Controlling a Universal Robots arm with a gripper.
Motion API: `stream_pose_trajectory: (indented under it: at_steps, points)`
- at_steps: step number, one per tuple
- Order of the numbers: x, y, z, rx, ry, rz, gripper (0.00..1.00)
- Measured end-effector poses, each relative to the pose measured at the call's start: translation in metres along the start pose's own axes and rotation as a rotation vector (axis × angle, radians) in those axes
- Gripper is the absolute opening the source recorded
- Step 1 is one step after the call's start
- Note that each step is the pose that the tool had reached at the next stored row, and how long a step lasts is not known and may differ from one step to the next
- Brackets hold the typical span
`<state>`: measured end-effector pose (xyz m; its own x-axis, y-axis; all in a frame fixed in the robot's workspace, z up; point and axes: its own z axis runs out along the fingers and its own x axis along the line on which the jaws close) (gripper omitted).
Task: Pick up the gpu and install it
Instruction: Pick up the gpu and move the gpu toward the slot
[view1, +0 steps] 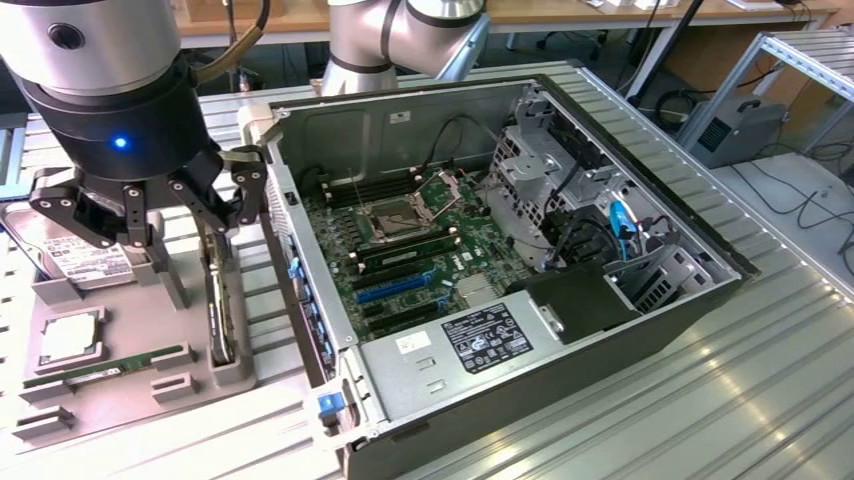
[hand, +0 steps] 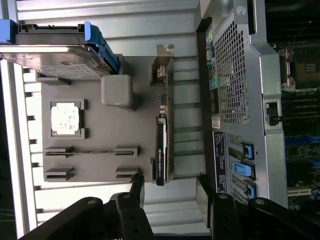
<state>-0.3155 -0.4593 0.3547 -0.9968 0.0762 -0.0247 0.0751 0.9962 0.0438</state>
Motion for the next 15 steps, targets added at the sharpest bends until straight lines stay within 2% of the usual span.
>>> stream_pose_trajectory:
  at_steps: [15]
  points:
    - [0.0001, -0.0002, 0.0045, 0.0, 0.0, 0.0, 0.54]
